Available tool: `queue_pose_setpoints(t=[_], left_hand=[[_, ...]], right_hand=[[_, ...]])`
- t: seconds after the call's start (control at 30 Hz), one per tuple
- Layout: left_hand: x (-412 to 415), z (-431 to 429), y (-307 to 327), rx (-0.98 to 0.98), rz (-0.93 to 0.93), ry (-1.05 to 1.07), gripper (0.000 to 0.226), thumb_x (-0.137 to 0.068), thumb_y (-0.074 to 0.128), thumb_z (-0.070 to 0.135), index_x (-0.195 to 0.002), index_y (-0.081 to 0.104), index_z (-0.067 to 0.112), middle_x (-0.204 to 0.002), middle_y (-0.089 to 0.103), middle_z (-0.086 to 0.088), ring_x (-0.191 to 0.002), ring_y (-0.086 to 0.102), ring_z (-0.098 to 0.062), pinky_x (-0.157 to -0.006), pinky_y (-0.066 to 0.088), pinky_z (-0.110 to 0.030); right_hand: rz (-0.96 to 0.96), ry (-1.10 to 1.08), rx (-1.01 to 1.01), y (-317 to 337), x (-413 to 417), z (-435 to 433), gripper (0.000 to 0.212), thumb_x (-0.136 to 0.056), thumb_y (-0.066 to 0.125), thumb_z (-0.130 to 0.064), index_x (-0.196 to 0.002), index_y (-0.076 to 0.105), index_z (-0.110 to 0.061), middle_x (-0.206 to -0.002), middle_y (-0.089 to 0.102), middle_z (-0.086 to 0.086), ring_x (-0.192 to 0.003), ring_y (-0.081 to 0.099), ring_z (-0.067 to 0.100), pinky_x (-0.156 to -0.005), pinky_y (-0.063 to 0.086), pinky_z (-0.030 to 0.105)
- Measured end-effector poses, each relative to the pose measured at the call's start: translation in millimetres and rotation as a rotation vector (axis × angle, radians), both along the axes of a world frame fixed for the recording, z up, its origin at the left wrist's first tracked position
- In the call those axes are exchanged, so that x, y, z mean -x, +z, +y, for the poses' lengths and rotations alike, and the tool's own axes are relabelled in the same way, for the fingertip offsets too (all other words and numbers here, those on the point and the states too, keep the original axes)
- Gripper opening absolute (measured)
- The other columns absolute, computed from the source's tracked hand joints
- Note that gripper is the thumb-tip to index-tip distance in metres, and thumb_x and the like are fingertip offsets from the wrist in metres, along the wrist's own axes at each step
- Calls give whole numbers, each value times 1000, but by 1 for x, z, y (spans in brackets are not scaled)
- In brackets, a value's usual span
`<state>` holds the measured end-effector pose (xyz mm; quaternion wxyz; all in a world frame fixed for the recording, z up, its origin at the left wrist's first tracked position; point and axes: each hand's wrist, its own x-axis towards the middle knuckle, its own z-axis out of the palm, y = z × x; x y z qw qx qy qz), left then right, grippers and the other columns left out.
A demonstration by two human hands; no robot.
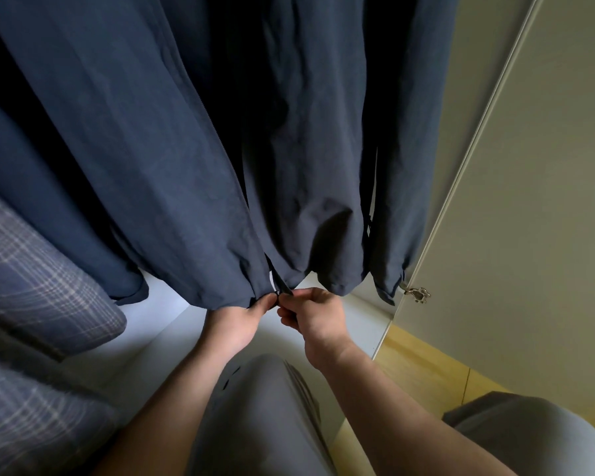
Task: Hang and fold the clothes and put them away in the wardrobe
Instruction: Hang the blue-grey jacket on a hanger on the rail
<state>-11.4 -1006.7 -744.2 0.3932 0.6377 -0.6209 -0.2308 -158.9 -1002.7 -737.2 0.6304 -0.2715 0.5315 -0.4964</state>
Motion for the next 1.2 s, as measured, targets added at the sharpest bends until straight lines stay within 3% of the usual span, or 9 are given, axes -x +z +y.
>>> queue_pose_setpoints(t=[0.17,0.3,0.43,0.57,0.7,0.77,0.93,1.1,1.2], left_hand=[[-5,-5,4,-74,61,-43,24,-81,84,27,-81,60,25,-76,55,11,-76,51,-14,-67,39,-26],[-11,-2,2,-168,228,-116,31,-78,75,34,-79,59,8,-75,57,-16,-69,50,-16,-64,43,-41],[-23,-2,3,-243,226,-108,35,-75,75,36,-104,67,17,-101,70,-12,-88,59,-17,-78,50,-41],[-36,-9,4,-230,135,-100,31,-86,78,28,-114,65,26,-112,69,0,-106,64,-20,-91,51,-41],[-41,-9,3,-292,92,-107,34,-88,78,35,-109,65,12,-107,68,-23,-95,67,-36,-83,53,-49],[-42,-7,3,-268,117,-107,25,-89,78,32,-103,68,14,-104,69,-22,-93,67,-34,-82,52,-48],[-41,0,2,-296,425,-176,13,-92,72,9,-105,74,9,-102,76,-7,-100,72,-24,-86,54,-39],[-43,1,3,-278,512,-162,20,-75,80,15,-95,77,13,-96,76,-11,-89,69,-19,-76,49,-34],[-46,-1,4,-252,508,-166,19,-78,83,10,-96,76,14,-95,76,-9,-87,67,-16,-74,49,-31]], right_hand=[[18,36,28,2,1,-1,22,-81,74,2,-64,68,-12,-67,70,8,-60,62,18,-60,56,26],[59,97,50,0,2,-1,15,-83,76,-3,-73,67,-10,-69,72,7,-62,65,19,-59,53,25],[576,181,191,-2,-1,-3,29,-85,77,-32,-87,51,-18,-65,72,0,-53,61,7,-47,43,17],[1215,263,465,0,-5,0,42,-93,58,-58,-92,30,-26,-81,64,-4,-71,59,28,-55,34,35],[1575,238,570,3,-13,1,45,-97,35,-68,-101,37,-23,-84,69,2,-75,68,33,-54,36,35],[1494,214,556,4,-15,1,39,-98,40,-63,-100,45,-24,-84,70,2,-76,67,33,-56,40,35],[937,122,347,5,-19,-5,34,-95,57,-38,-72,50,-14,-69,67,3,-69,57,32,-62,46,37],[808,221,386,3,-16,-7,41,-101,56,-38,-73,69,-10,-73,72,2,-75,66,20,-73,50,35],[683,242,434,-1,-15,0,29,-96,65,-40,-76,70,-20,-72,73,-10,-69,66,3,-62,46,18]])
